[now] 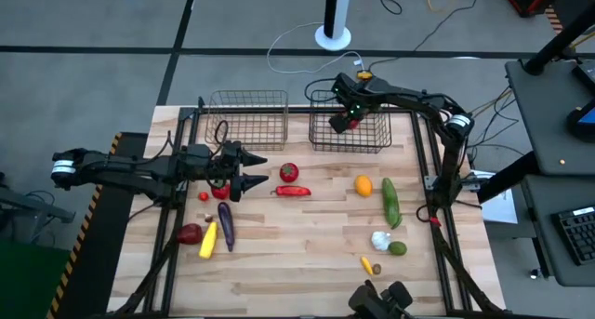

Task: Sort produce into baskets
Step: Put the right large red tomato into the right wire basket

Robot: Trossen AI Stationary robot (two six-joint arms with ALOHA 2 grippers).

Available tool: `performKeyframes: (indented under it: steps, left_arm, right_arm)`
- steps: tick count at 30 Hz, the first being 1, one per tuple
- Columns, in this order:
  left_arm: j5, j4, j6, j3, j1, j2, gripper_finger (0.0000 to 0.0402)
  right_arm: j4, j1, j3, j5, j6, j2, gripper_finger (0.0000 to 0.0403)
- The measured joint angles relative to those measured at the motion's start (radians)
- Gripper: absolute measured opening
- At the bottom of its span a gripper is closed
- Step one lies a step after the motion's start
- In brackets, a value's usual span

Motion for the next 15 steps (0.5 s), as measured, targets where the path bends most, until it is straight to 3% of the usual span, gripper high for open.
performKeyframes:
  steps: [15]
  left_arm:
    - [0.0, -0.001, 0.0, 0.0, 0.0, 0.0, 0.0314]
  right_arm:
    - [0.131, 0.0, -0.085, -0.002, 0.057, 0.0, 0.0283]
